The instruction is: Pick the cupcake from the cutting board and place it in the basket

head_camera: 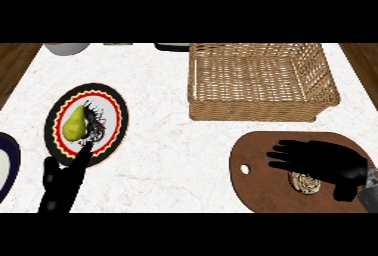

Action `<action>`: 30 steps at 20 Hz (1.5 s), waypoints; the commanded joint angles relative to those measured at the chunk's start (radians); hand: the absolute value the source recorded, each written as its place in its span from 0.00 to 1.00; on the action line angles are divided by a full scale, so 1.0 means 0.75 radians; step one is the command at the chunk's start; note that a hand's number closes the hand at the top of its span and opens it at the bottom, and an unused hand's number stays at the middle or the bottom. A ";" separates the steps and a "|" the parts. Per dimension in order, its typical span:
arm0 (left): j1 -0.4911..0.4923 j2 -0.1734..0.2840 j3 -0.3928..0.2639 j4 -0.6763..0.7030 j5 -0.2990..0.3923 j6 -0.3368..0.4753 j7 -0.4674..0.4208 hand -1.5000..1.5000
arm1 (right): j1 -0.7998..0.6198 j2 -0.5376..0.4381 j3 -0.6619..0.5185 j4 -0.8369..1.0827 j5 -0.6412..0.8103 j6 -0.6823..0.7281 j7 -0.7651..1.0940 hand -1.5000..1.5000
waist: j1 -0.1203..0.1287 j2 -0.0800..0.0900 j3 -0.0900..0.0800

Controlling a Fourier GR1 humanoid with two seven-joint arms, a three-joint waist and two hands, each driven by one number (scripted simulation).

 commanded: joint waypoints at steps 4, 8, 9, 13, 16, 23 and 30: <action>0.009 -0.015 0.036 0.016 -0.002 -0.026 0.083 0.50 | 0.056 0.117 0.001 -0.035 0.078 0.018 0.036 0.00 | -0.006 0.009 -0.015; -0.043 -0.032 0.042 0.073 -0.027 -0.031 0.067 0.50 | 0.002 0.090 0.000 0.055 0.147 -0.123 -0.104 1.00 | -0.006 0.011 -0.014; -0.011 -0.007 0.062 0.028 -0.008 -0.055 0.075 0.50 | -0.004 0.093 -0.008 0.031 0.161 -0.126 -0.100 1.00 | -0.004 0.010 -0.014; -0.016 -0.072 0.011 -0.025 -0.076 0.009 0.137 0.50 | 0.041 0.122 -0.043 0.082 0.213 -0.279 -0.158 1.00 | -0.005 0.010 -0.014; 0.003 -0.023 0.097 0.000 -0.021 -0.083 0.098 0.50 | -0.020 0.179 -0.063 0.178 0.261 -0.306 -0.193 1.00 | -0.001 0.011 -0.014; 0.060 -0.045 0.066 -0.019 -0.055 -0.036 0.073 0.50 | 0.002 0.644 -0.123 0.131 0.308 -0.017 0.631 1.00 | -0.024 -0.002 -0.024; 0.068 -0.060 0.046 -0.028 -0.068 -0.034 0.078 0.50 | -0.029 0.944 -0.111 -0.005 0.351 -0.051 1.244 1.00 | -0.008 0.003 -0.016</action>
